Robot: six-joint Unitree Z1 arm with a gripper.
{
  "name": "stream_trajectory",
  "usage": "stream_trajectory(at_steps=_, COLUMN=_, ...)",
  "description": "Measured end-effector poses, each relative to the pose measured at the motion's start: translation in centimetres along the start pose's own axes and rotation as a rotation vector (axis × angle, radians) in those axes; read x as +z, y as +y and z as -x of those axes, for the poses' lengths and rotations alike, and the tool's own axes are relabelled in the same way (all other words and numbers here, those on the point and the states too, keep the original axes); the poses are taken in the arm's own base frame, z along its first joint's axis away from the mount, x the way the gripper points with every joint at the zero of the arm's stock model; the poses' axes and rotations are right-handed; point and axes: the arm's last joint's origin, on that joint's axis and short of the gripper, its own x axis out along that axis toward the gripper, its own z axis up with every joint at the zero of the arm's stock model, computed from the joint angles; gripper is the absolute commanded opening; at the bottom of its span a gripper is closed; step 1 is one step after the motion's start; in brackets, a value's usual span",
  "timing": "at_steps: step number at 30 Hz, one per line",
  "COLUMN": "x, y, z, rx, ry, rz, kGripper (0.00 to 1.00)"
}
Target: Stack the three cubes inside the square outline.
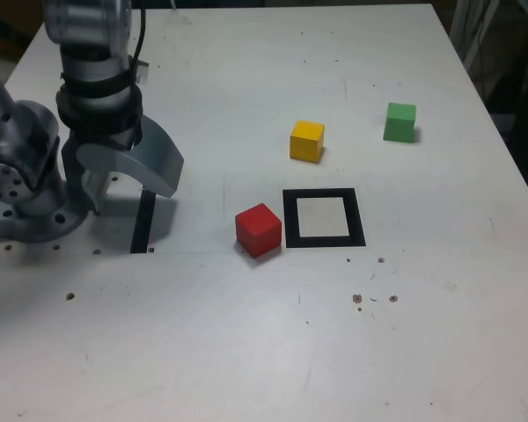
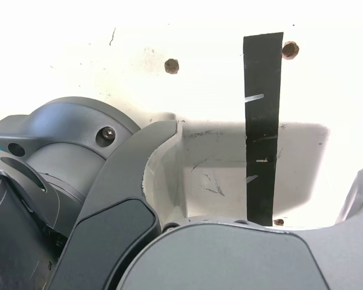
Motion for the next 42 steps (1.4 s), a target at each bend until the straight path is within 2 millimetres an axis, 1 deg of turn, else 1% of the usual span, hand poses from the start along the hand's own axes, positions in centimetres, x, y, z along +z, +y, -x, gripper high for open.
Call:
stream_trajectory(at_steps=11, x=0.0, y=-0.1, z=0.1, rx=-0.013, ry=-0.011, rz=0.003, kGripper=0.96)
stream_trajectory(at_steps=15, x=0.1, y=-0.1, z=0.5, rx=-0.021, ry=-0.014, rz=0.016, kGripper=0.96)
stream_trajectory(at_steps=18, x=0.4, y=0.0, z=2.0, rx=-0.025, ry=-0.015, rz=0.024, kGripper=0.96)
stream_trajectory(at_steps=23, x=1.3, y=0.3, z=5.8, rx=-0.003, ry=-0.077, rz=0.041, kGripper=0.95)
stream_trajectory(at_steps=26, x=2.0, y=0.4, z=7.3, rx=0.01, ry=-0.125, rz=0.065, kGripper=0.94)
stream_trajectory(at_steps=29, x=3.3, y=0.5, z=8.9, rx=0.025, ry=-0.152, rz=0.083, kGripper=0.94)
stream_trajectory(at_steps=32, x=5.5, y=0.0, z=10.1, rx=0.043, ry=-0.131, rz=0.053, kGripper=0.94)
stream_trajectory(at_steps=36, x=8.4, y=-1.9, z=11.1, rx=0.053, ry=-0.105, rz=-0.01, kGripper=0.94)
stream_trajectory(at_steps=38, x=9.1, y=-2.5, z=11.5, rx=0.054, ry=-0.102, rz=-0.008, kGripper=0.93)
stream_trajectory(at_steps=40, x=9.9, y=-3.8, z=11.9, rx=0.053, ry=-0.09, rz=-0.002, kGripper=0.93)
stream_trajectory(at_steps=42, x=11.0, y=-4.7, z=11.5, rx=0.043, ry=-0.063, rz=0.041, kGripper=0.93)
